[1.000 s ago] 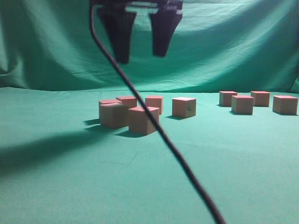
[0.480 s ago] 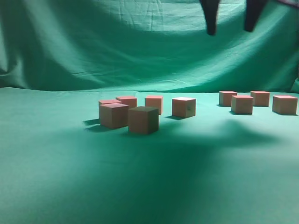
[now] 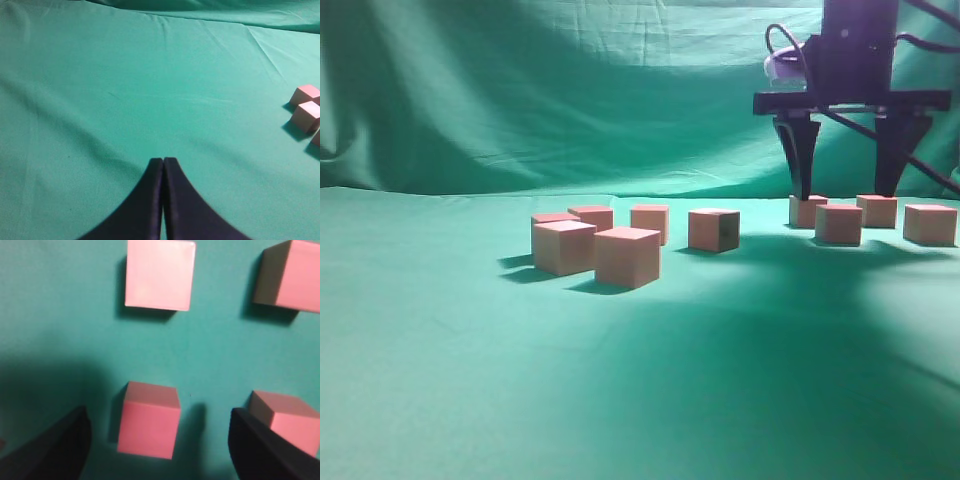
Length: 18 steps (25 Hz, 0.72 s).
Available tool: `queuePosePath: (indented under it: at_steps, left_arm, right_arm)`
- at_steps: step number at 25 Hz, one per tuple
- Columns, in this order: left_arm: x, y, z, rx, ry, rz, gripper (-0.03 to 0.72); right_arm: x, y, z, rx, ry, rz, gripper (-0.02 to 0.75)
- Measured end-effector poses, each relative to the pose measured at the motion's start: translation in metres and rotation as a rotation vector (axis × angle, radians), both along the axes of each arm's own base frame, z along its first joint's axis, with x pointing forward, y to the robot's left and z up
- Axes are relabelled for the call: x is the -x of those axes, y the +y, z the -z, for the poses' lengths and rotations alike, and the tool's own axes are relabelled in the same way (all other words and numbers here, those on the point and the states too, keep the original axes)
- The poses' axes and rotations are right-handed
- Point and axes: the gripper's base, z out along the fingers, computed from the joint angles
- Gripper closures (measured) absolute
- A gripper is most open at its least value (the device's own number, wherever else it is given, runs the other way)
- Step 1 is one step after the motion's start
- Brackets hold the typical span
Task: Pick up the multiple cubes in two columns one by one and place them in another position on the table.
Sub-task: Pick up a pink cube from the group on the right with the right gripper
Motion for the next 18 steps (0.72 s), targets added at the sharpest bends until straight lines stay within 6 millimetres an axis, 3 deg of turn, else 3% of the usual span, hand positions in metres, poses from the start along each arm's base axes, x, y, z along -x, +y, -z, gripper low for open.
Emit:
queuePosePath:
  at_steps: [11, 16, 18]
  left_arm:
    - [0.0, 0.0, 0.0, 0.0, 0.0, 0.0, 0.688]
    - [0.0, 0.0, 0.0, 0.0, 0.0, 0.0, 0.688]
    - [0.0, 0.0, 0.0, 0.0, 0.0, 0.0, 0.688]
  right_arm:
    - [-0.006, 0.003, 0.028, -0.005, 0.038, 0.003, 0.196]
    - [-0.006, 0.003, 0.032, -0.003, 0.045, 0.0, 0.455]
    - [-0.006, 0.003, 0.032, -0.004, 0.045, -0.002, 0.478]
